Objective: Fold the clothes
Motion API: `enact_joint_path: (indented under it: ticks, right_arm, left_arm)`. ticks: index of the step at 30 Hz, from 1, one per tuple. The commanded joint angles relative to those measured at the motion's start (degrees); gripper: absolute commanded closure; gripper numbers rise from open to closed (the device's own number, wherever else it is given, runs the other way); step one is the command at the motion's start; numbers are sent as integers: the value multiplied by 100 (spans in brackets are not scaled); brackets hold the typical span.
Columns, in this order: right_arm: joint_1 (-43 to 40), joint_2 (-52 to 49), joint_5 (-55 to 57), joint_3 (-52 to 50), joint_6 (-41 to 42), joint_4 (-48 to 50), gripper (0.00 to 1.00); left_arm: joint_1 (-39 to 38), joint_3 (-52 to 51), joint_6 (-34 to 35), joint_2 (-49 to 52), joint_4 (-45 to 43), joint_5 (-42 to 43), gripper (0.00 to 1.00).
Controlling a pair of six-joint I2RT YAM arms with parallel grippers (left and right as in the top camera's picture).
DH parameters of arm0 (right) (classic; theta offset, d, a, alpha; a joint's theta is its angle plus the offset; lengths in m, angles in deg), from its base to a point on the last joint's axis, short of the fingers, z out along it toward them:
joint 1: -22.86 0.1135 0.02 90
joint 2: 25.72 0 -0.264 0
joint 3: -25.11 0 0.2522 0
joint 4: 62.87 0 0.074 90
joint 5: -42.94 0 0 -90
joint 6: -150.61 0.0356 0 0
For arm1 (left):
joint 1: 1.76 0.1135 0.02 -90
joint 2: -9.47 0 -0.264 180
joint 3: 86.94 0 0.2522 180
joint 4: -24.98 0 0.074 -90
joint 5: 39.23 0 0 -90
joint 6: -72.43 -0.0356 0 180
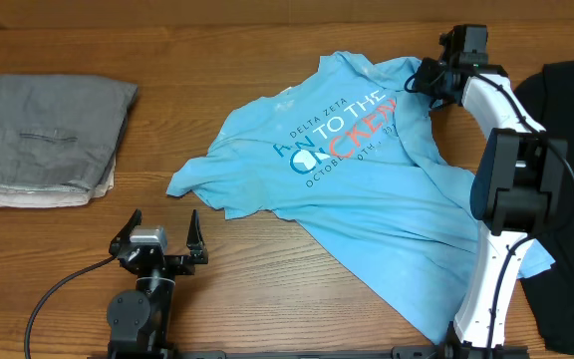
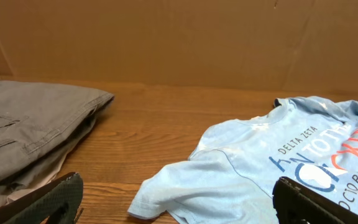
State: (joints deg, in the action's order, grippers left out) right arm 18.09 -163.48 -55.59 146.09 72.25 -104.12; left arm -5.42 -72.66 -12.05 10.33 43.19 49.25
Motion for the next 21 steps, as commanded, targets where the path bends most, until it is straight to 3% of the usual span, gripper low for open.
enact_joint_path:
  ticks: [1,9,15,21]
  right_arm:
    - [4,-35,221,-39,39,190,96]
    - [-76,-190,1231,-33,37,927,94]
    - [-170,-153,1228,431,33,940,68]
    - [-173,267,1174,1471,39,-256,61]
  left_arm:
    - [11,-20,-127,-55,-17,50,0]
    - [11,-20,-127,-55,-17,50,0]
    - [11,-20,-127,-55,-15,50,0]
    - [11,-20,-127,-55,-17,50,0]
